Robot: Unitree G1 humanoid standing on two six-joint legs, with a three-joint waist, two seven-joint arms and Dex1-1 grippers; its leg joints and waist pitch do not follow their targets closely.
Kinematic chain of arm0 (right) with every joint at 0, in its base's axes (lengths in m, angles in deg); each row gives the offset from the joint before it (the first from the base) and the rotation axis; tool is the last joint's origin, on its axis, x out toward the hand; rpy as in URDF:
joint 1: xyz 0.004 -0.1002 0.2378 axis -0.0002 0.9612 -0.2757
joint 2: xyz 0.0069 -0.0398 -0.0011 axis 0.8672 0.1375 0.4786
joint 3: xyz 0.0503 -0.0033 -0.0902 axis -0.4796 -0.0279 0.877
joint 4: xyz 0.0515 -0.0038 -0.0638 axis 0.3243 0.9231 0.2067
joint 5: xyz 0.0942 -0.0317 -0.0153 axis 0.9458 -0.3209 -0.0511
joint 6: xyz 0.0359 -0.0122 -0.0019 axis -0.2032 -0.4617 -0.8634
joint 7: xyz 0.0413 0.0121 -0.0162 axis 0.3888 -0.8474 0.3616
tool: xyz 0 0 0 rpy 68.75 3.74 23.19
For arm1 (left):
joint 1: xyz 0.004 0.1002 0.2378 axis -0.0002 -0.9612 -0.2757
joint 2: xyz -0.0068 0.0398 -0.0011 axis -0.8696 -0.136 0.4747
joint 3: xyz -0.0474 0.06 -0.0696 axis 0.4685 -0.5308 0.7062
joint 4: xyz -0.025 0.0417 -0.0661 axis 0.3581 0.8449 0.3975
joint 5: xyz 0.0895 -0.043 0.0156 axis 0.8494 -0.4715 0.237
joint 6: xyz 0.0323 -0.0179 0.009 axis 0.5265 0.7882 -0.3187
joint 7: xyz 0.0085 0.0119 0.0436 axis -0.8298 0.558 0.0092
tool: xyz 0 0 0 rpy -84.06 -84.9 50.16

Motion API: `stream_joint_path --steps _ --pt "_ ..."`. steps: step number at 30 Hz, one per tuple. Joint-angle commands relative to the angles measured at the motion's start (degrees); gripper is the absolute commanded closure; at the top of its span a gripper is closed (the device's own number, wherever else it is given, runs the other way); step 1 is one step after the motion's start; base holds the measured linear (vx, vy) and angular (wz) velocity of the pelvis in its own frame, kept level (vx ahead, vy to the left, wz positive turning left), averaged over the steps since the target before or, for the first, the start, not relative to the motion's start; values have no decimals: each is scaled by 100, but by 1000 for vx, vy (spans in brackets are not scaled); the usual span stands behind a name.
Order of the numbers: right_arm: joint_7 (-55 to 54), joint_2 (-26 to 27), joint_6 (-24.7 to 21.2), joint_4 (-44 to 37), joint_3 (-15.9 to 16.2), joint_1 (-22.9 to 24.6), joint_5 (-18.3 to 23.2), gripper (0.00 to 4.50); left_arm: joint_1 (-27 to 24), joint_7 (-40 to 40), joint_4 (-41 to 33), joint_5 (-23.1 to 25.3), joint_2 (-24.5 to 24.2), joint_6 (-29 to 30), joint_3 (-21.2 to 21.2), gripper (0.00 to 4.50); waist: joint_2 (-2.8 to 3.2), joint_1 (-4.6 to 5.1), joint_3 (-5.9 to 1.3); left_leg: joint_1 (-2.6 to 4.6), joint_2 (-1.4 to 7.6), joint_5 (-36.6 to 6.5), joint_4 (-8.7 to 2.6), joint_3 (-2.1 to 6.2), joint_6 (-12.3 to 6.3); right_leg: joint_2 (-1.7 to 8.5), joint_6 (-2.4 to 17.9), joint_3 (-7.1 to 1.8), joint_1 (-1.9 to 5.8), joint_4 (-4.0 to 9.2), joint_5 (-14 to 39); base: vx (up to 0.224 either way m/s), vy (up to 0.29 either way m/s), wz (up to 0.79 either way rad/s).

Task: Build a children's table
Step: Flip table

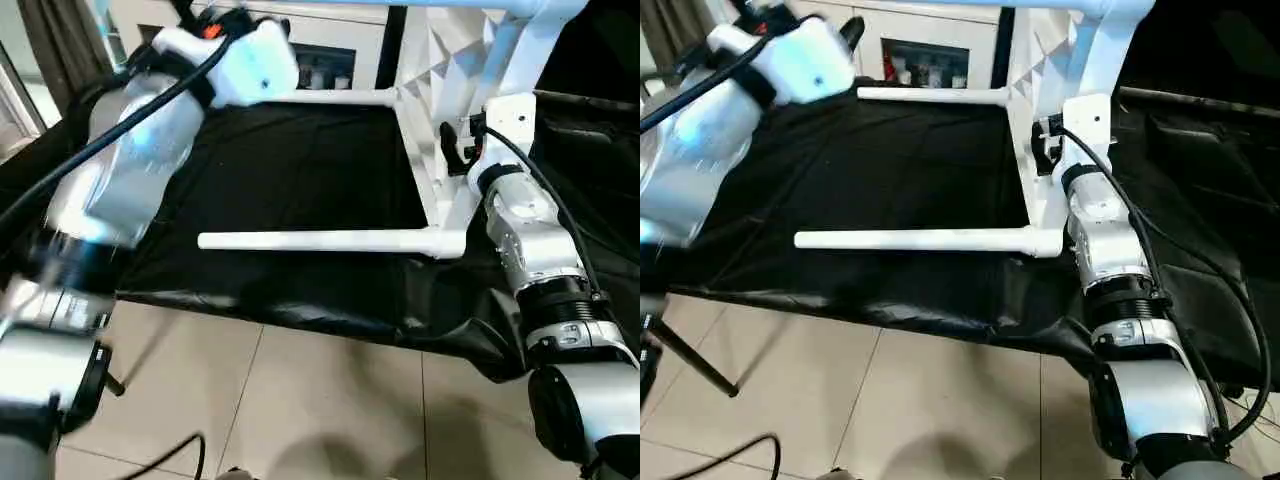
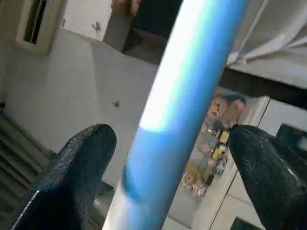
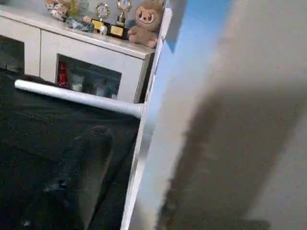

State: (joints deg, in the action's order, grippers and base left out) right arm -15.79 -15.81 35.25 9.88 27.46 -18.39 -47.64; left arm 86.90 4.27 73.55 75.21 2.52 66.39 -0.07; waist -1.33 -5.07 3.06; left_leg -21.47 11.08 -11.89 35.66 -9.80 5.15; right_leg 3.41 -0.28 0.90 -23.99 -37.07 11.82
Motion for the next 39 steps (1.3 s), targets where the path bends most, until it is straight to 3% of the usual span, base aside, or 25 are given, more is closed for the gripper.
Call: stream_joint_path --steps 1,5,6,12,17,19,20,22,26,31,36,39 --pt "37 54 -81 -349 73 65 -40 45 207 33 244 57 73 -43 -77 13 63 -13 -438 45 45 -88 -361 1 146 270 1313 -160 404 264 -831 0 0 0" --pt "210 107 104 -972 200 395 -47 45 286 84 500 106 137 -62 -59 13 50 -12 -442 31 36 3 -357 9 95 266 1293 -165 430 259 -1057 0 0 0" --pt "215 108 120 -1000 201 413 -45 43 287 80 505 101 138 -63 -58 31 43 -14 -438 29 38 -1 -357 7 89 267 1282 -165 433 264 -1063 0 0 0" --pt "308 146 310 -1774 132 1078 102 43 312 -110 690 -200 217 -72 28 76 97 -22 -422 70 59 -256 -381 9 135 264 1287 -165 391 300 -806 0 0 0" --pt "306 98 180 -1879 106 1178 52 43 467 -198 992 -237 248 -127 38 118 141 2 -391 79 54 -630 -410 26 282 272 1192 -172 379 365 -211 0 0 0" --pt "313 89 182 -1897 106 1182 44 43 495 -167 1040 -205 241 -110 31 135 127 -1 -389 76 58 -657 -412 29 282 276 1174 -176 387 363 -163 0 0 0" --pt "335 88 158 -1993 104 1228 41 43 532 -180 1116 -230 239 -72 42 146 179 0 -389 81 59 -677 -411 34 292 274 1171 -173 374 365 -129 0 0 0" --pt "339 88 156 -2053 100 1262 35 43 543 -196 1137 -246 242 -38 49 153 159 3 -392 78 58 -669 -408 33 286 271 1166 -176 381 365 -170 0 0 0" --pt "406 97 134 -2284 96 1471 81 43 571 -377 1238 -359 292 -12 40 195 188 -7 -394 72 56 -600 -410 39 281 268 1182 -174 381 362 -296 0 0 0" --pt "545 129 251 -2417 101 1545 171 43 555 -614 1259 -544 372 129 115 224 176 -6 -389 72 57 -670 -413 35 230 278 1201 -183 384 376 -162 0 0 0" --pt "1667 253 638 -3235 242 1818 1033 43 509 -931 1171 -1187 699 957 529 232 158 -20 -371 58 67 -705 -421 30 42 297 1223 -187 387 398 -29 0 0 0" --pt "1870 253 681 -3413 253 1899 1216 43 513 -972 1157 -1294 790 1213 640 232 162 -25 -362 40 63 -684 -419 31 -19 307 1183 -190 381 436 317 0 0 0"
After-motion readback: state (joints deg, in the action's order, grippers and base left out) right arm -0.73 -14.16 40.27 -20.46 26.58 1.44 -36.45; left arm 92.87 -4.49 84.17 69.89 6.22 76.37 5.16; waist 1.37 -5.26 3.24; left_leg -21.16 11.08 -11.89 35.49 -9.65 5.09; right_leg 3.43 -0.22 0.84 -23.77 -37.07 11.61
